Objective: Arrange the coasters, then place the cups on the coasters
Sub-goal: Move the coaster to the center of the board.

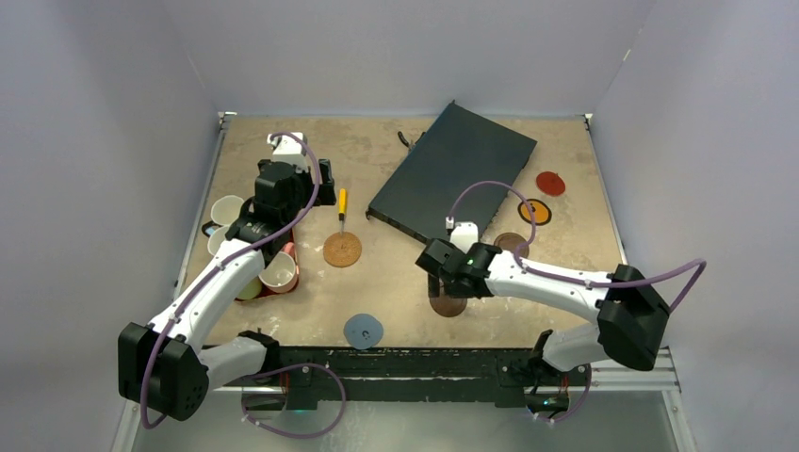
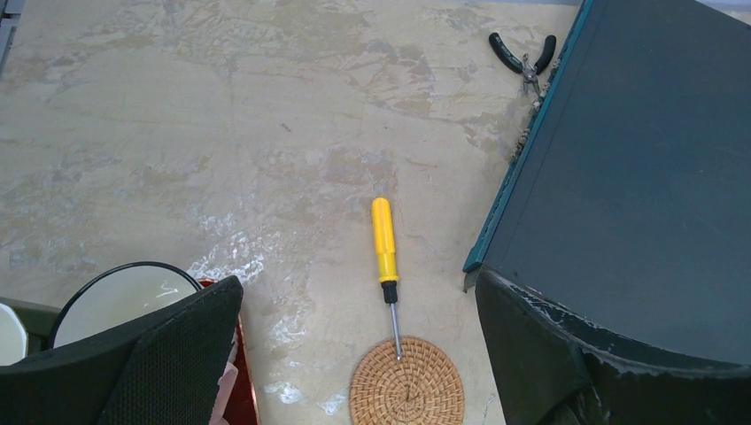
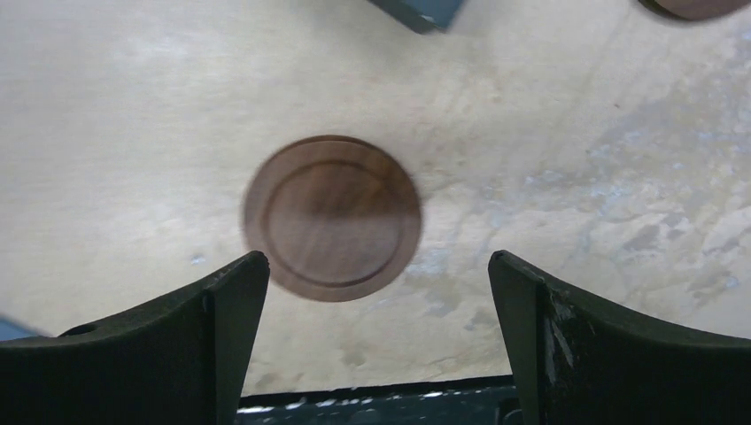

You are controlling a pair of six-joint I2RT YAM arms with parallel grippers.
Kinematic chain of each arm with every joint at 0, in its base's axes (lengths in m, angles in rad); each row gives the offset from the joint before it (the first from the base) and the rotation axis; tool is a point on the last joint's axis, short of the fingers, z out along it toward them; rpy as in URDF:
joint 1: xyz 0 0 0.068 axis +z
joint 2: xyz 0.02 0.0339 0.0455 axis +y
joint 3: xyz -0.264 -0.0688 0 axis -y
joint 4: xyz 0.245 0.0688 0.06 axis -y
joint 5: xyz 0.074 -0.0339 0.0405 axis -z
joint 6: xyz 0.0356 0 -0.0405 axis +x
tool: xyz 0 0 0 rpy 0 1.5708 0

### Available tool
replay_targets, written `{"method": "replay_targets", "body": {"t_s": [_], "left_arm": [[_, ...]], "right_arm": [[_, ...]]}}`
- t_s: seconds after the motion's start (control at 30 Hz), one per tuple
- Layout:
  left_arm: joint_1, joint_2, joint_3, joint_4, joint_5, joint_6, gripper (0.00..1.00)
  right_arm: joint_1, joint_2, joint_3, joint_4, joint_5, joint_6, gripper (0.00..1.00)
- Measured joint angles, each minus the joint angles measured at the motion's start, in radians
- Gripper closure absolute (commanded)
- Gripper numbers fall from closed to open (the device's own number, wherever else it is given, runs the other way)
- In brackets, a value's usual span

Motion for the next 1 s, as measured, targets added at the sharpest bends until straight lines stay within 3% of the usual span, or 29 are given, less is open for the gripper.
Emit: {"method": "replay_targets", "body": {"t_s": [0.33,0.6,1.0], "left_arm": [[0.000,0.000,0.000,0.000,0.000,0.000,0.01],[0.000,0.000,0.000,0.000,0.000,0.000,0.01],[0.000,0.000,0.000,0.000,0.000,0.000,0.01]], "right_arm": [[0.108,0.062,0.061,0.037,-0.073,0.098,0.02],[0.105,0.089,0.008,0.030,-0.102,0.203,0.02],[0.028,0.032,-0.094,0.093,-0.141,0.199,0.02]]}}
